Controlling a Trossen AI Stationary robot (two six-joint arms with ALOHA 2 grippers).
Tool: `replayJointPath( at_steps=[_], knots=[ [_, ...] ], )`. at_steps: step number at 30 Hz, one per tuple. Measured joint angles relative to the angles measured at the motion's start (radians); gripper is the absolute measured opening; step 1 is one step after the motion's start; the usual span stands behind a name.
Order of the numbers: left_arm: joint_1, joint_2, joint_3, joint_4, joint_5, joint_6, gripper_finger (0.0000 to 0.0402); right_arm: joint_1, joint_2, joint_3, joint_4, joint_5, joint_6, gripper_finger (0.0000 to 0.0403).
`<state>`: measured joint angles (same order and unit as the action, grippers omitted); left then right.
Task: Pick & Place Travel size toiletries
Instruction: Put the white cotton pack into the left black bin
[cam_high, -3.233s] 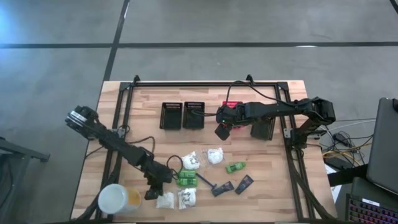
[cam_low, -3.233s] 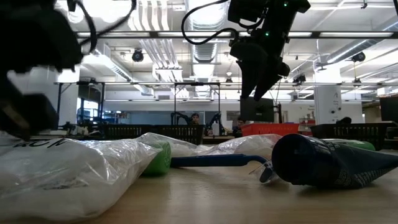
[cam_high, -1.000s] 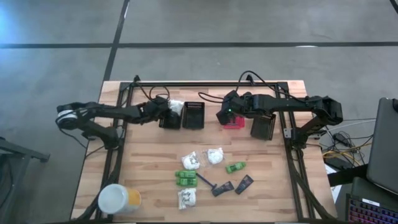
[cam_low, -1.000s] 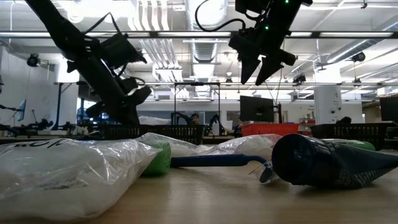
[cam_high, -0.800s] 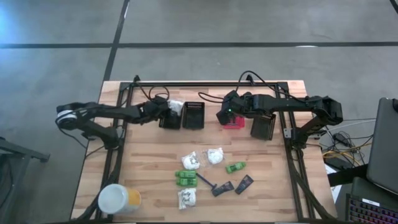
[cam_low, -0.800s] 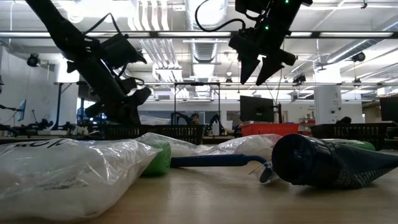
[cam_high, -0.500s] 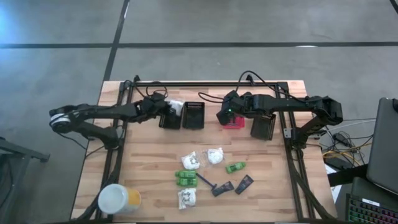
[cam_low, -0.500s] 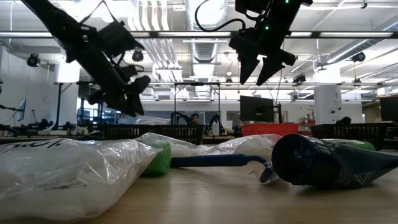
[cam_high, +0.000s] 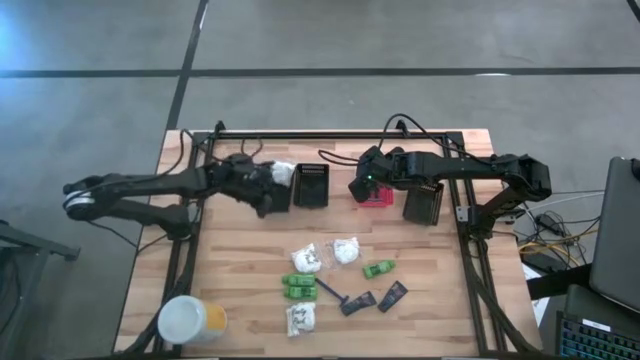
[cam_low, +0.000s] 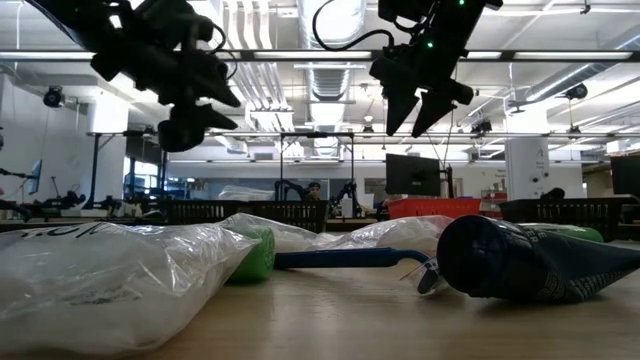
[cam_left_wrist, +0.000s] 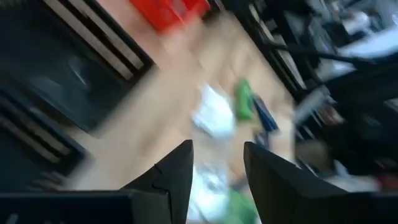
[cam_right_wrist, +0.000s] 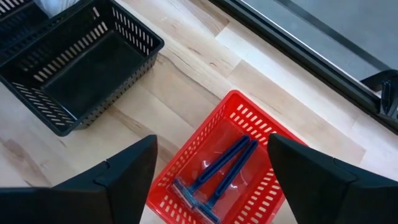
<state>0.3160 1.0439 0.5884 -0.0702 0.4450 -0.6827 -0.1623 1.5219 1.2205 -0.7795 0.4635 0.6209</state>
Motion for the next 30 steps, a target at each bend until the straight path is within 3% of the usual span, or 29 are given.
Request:
replayJointPath(
  at_steps=[4,8,16,30],
  knots=[
    [-0.104,0.054,0.0,0.003,-0.007,-0.019,0.0147,0.0,0.0,0.0,0.001,0.0,0.0,0.0286],
    [-0.215,0.15,0.001,0.01,-0.096,-0.011,0.0147,0.0,0.0,0.0,0.002,-0.003,0.001,0.0283],
    [-0.308,0.321,0.024,0.017,-0.122,-0.107,0.0151,0.007,0.0,0.0,-0.001,-0.05,0.031,0.0308],
    [-0.342,0.522,0.082,0.123,-0.122,-0.108,0.0272,0.054,0.0,0.0,-0.002,-0.053,0.035,0.0353]
  ],
)
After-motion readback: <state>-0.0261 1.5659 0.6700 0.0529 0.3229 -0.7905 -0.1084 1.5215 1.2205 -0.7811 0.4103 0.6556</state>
